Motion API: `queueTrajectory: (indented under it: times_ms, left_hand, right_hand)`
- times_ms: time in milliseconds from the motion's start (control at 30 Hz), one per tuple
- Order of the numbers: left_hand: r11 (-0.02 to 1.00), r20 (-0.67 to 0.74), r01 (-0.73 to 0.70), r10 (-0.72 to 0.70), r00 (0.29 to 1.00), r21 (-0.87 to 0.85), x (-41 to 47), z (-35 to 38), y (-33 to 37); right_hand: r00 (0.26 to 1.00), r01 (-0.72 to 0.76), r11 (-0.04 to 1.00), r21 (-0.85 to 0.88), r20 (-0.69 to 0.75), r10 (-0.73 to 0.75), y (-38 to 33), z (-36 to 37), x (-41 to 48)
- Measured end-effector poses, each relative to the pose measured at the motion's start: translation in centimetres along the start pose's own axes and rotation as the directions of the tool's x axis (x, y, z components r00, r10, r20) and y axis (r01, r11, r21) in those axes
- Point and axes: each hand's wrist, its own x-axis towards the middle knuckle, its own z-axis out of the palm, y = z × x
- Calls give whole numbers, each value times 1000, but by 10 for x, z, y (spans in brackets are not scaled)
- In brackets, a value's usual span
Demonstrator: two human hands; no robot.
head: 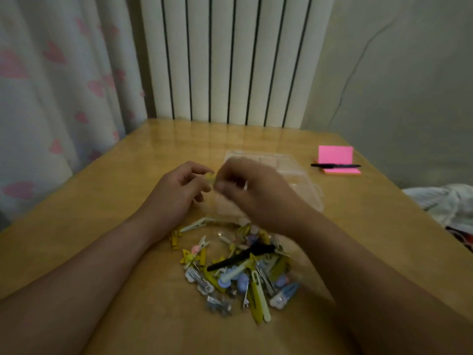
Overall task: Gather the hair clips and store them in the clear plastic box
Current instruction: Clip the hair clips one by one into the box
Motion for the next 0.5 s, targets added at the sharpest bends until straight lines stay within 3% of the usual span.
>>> queueTrajectory:
  times_ms: [100, 167, 267, 500]
  left_hand:
    - [986, 118, -100, 84, 989, 137, -5, 4, 0]
    - [972, 178, -146, 113, 977, 185, -6, 7, -1]
    - [967, 185, -163, 127, 974, 193, -4, 7, -3]
    - [969, 215, -185, 148, 965, 164, -3, 6, -9]
  right_hand:
    - [944, -232, 968, 99, -218, 248, 25, -22, 9]
    - [876, -368, 921, 130, -283, 390, 48, -32, 17]
    - [830, -505, 857, 98, -218, 514, 73, -34, 34]
    - [738, -668, 739, -92, 54, 673, 78, -19, 70]
